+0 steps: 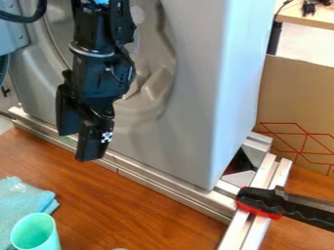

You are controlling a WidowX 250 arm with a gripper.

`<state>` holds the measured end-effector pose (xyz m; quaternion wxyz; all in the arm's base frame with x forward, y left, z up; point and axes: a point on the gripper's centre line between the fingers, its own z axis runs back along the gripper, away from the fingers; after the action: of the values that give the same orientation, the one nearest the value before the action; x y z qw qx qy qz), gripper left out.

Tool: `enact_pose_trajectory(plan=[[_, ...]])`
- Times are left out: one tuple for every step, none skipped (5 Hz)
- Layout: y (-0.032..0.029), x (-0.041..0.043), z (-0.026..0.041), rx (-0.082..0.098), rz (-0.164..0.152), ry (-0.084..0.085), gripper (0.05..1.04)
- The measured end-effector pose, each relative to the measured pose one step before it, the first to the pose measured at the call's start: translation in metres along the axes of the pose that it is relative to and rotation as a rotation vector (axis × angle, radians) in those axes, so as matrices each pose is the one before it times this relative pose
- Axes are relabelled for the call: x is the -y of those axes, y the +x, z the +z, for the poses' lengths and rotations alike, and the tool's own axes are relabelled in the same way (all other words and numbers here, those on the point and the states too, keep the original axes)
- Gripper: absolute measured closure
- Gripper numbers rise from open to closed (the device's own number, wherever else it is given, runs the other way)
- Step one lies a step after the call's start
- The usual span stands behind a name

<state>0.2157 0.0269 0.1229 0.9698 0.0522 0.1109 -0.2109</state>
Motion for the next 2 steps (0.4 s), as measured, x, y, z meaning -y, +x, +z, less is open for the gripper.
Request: enact_pose_trajectory(plan=[[-0.00089,0.00064,-0.00468,-0.0127,-0.0026,-0.0103,0.083],[-0.02143,-0.03662,-0.00600,0.0485,0.1002,-0.0334,0.083]])
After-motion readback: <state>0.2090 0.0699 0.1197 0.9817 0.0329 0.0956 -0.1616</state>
